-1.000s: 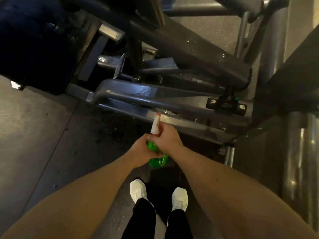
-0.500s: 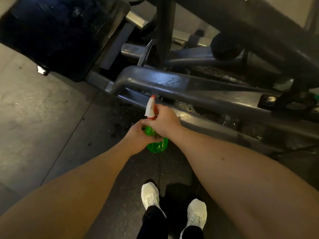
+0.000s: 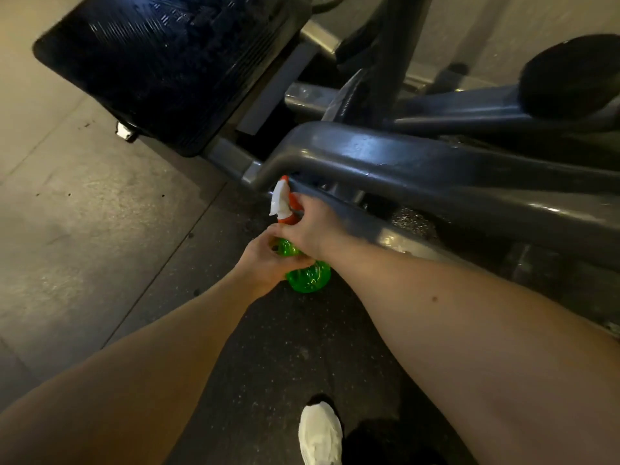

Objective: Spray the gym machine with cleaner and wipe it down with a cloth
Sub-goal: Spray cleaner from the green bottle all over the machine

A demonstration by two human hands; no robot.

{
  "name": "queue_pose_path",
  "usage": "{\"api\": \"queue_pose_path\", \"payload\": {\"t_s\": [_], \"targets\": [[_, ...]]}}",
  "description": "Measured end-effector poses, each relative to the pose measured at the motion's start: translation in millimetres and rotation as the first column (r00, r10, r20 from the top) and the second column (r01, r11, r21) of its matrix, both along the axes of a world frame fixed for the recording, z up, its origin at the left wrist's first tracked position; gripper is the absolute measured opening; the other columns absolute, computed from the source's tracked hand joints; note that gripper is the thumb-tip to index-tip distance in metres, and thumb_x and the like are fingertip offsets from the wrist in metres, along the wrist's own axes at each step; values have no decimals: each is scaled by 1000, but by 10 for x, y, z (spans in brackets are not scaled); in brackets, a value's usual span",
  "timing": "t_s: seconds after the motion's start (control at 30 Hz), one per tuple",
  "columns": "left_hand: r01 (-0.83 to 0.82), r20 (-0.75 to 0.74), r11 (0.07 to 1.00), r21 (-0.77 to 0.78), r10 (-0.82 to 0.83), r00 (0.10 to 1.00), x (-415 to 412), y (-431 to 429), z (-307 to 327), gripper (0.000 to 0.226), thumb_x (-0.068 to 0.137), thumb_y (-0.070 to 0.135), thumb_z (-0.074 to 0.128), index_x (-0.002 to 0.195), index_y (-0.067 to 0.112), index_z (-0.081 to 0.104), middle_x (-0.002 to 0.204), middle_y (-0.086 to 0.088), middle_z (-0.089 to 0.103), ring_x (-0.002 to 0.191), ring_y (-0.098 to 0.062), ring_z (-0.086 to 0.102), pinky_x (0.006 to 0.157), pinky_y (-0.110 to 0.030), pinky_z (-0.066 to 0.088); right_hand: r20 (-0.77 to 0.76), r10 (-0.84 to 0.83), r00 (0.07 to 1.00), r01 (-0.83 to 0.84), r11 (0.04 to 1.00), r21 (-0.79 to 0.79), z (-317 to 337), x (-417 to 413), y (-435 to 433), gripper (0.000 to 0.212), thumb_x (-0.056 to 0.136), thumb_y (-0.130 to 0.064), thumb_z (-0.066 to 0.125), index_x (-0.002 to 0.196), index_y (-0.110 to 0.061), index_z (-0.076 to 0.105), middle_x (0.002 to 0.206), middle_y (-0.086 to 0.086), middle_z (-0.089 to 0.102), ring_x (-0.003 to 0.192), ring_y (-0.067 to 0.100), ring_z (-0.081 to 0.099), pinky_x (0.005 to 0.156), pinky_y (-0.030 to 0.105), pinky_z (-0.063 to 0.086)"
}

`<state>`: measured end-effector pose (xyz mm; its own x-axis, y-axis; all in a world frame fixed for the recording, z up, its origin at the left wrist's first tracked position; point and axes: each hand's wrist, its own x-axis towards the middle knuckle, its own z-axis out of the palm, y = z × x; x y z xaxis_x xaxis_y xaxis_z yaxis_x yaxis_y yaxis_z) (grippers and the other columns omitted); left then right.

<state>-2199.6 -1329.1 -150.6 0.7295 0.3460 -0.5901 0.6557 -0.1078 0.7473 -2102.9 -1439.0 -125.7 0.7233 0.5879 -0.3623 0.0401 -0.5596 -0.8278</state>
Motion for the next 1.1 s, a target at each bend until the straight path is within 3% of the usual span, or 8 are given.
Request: {"api": "queue_pose_path", "payload": {"t_s": [0.13,0.37,0.47,0.67,0.73,0.9,1.0,1.1], "targets": [[-17,-42,1000,26,18,999,5,353,-331,69,74,17,91,131,31,56,118,16,56,121,-18,58,102,-48,55,-42,-1,999,1,1000,-6,-402,25,442,41,89,-40,78,124,-27,64,98,-14,60,99,10,60,78,27,40],[-81,-117,997,4,81,990,-69,816,-770,85,76,19,89,149,26,46,121,14,54,127,-22,56,99,-45,57,-116,62,991,-64,998,-18,-928,9,1000,33,89,-40,78,117,-27,65,101,-11,65,104,13,61,98,41,51],[-79,-149,997,8,79,986,-108,888,-945,87,74,19,90,149,25,46,120,14,55,129,-23,56,104,-49,54,-151,36,988,-42,998,-36,-1085,-51,1085,36,90,-38,77,121,-24,66,108,-7,68,109,16,63,94,34,47],[115,-249,992,46,-100,963,-133,635,-1218,87,75,32,91,148,30,45,127,8,58,119,-16,59,98,-38,55,-274,-71,959,44,994,-102,-1440,-131,740,57,86,-37,81,137,-25,60,125,-4,67,120,18,62,97,35,48],[154,-264,988,23,-143,954,-107,483,-1312,81,77,32,90,146,31,47,117,14,57,113,-13,59,99,-38,54,-308,-113,945,74,988,-136,-1555,-120,565,60,87,-36,81,141,-25,57,129,-3,65,122,18,60,101,36,47],[196,-263,980,-34,-198,944,-93,195,-1587,57,79,29,89,121,36,51,109,14,64,101,-6,64,98,-37,55,-314,-164,935,92,969,-231,-1781,-97,286,50,86,-38,82,130,-21,64,107,-6,64,106,18,63,87,33,44],[235,-272,972,-4,-227,935,-122,55,-1681,67,77,31,90,133,29,54,114,11,64,108,-11,63,98,-36,54,-319,-192,928,120,965,-232,-1841,-161,116,42,87,-37,81,123,-24,65,96,-12,62,101,14,62,84,31,44],[344,-295,939,-15,-333,896,-129,-132,-1685,77,76,34,90,141,29,51,115,12,63,107,-10,63,90,-31,53,-323,-259,910,184,952,-244,-1838,-254,-194,48,86,-39,82,128,-26,62,101,-13,60,98,11,57,85,30,44]]}}
